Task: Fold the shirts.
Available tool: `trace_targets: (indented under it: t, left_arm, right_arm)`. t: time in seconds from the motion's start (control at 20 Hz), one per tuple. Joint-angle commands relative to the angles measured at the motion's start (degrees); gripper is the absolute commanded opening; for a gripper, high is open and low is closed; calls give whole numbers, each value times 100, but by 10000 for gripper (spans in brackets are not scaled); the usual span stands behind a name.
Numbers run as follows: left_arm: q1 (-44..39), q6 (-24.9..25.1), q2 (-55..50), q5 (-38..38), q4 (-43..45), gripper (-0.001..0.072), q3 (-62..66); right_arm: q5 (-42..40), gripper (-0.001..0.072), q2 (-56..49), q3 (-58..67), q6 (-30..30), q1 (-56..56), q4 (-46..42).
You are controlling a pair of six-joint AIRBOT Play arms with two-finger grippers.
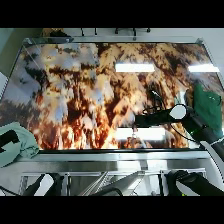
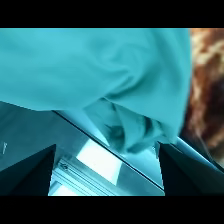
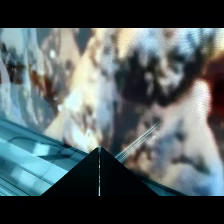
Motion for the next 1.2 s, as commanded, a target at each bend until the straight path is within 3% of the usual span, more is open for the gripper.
trace_targets:
  t: [0.0, 0.3, 0.5, 0.55, 0.65, 0.85, 1.15]
  left_arm:
    - [511, -15, -813, 474, 149, 704, 7]
    - [592, -17, -1838, 1805, -55, 704, 28]
    - [299, 42, -2570, 1814, -376, 702, 629]
    - [221, 57, -2734, 1652, -376, 562, 826]
    - [66, 308, -3008, 1287, -378, 8, 1154]
    - [-315, 544, -3104, 699, -911, 13, 1834]
    - [-1827, 638, -1851, 243, -3161, 14, 3462]
  right_arm:
    - [0, 19, -4, -2, 2, 4, 2]
    - [0, 19, -4, -2, 2, 4, 2]
    - [0, 19, -4, -2, 2, 4, 2]
    - [0, 19, -4, -2, 2, 4, 2]
    - [0, 18, -4, -2, 2, 4, 2]
    - [0, 19, -4, -2, 2, 4, 2]
    - [0, 18, -4, -2, 2, 4, 2]
